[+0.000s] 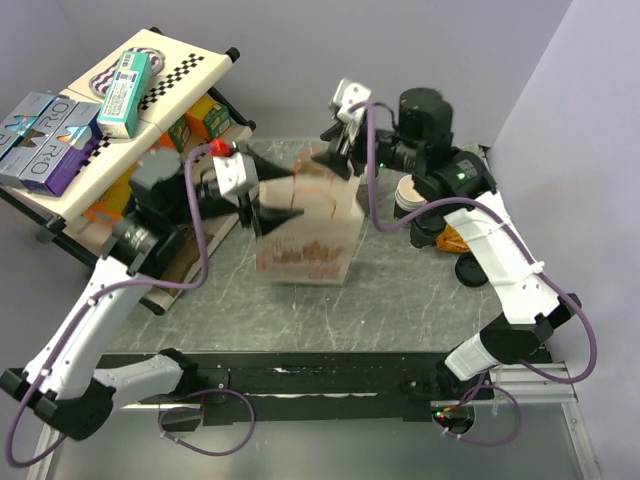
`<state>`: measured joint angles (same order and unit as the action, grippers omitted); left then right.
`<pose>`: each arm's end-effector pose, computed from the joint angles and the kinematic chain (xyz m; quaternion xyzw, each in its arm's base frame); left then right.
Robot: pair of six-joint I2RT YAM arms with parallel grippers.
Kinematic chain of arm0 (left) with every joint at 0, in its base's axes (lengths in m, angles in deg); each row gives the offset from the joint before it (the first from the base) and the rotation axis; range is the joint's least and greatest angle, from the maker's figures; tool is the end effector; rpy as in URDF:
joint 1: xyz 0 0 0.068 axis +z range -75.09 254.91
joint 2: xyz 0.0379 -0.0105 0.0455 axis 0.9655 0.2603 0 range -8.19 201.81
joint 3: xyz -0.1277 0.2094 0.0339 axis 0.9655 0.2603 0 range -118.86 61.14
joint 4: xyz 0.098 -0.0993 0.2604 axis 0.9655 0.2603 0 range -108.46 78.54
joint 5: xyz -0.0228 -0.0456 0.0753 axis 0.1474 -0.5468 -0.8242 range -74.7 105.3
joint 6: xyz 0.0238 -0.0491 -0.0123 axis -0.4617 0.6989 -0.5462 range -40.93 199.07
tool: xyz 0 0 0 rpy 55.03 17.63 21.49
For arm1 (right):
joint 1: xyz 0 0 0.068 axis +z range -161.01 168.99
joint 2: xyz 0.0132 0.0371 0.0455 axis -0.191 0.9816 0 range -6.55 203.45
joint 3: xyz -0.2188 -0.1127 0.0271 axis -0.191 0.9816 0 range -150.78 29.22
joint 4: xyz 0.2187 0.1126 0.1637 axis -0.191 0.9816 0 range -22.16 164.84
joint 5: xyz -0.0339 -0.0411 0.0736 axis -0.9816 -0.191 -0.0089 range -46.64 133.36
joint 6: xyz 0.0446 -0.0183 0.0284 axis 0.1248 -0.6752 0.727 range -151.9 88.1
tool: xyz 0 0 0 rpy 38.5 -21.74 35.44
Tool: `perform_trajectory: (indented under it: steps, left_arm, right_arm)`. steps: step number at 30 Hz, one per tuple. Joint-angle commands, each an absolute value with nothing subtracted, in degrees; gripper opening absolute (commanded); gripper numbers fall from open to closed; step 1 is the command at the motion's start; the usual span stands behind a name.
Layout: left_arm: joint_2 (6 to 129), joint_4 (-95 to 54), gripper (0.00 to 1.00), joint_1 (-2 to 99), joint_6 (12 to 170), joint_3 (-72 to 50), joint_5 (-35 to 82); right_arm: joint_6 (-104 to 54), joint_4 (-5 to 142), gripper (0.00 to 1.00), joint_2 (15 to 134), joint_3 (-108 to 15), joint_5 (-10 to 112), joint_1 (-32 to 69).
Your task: Pack the takeout coffee
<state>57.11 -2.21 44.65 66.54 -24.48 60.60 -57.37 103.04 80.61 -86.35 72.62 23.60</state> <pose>0.2144 -0.1569 0.4906 0.4919 0.4828 -0.3633 0.6269 0.2640 0.2050 0.5248 -0.5073 0.5424 0.2394 0.6254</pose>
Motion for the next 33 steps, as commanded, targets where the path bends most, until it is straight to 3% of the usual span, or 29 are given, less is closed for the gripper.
perform_trajectory:
  steps: [1, 2, 3, 9, 22, 28, 32, 33]
  left_arm:
    - [50.36, -4.66, 0.92, 44.41, 67.12, -10.87, 54.6]
    - [48.17, -5.1, 0.99, 44.41, 67.12, -8.58, 53.11]
    - [47.37, -4.84, 0.99, 44.5, 66.68, -6.03, 50.92]
    - [46.3, 3.06, 0.99, 44.5, 62.12, -12.58, 49.31]
    - [48.94, 11.24, 1.0, 44.5, 58.95, -18.04, 51.15]
    - [49.99, 17.92, 0.95, 44.5, 57.1, -20.16, 55.46]
    - [50.87, 18.98, 0.84, 44.41, 57.28, -19.63, 55.46]
    - [51.22, 19.24, 0.77, 44.41, 56.75, -19.63, 55.55]
  right_arm:
    - [-57.48, 103.61, 0.86, 78.62, -77.06, 72.38, 23.35]
    - [-56.95, 103.27, 0.98, 78.71, -75.48, 71.41, 23.35]
    - [-56.34, 102.91, 1.0, 78.88, -74.33, 70.62, 23.18]
    - [-51.85, 101.33, 1.0, 77.57, -79.86, 71.13, 21.25]
    - [-52.21, 98.34, 1.0, 79.31, -71.59, 84.22, 19.75]
    - [-50.27, 96.49, 1.0, 84.58, -74.49, 89.75, 19.93]
    - [-50.01, 96.14, 0.93, 87.14, -76.25, 92.14, 20.01]
    - [-49.66, 96.14, 0.88, 87.67, -76.6, 92.58, 20.1]
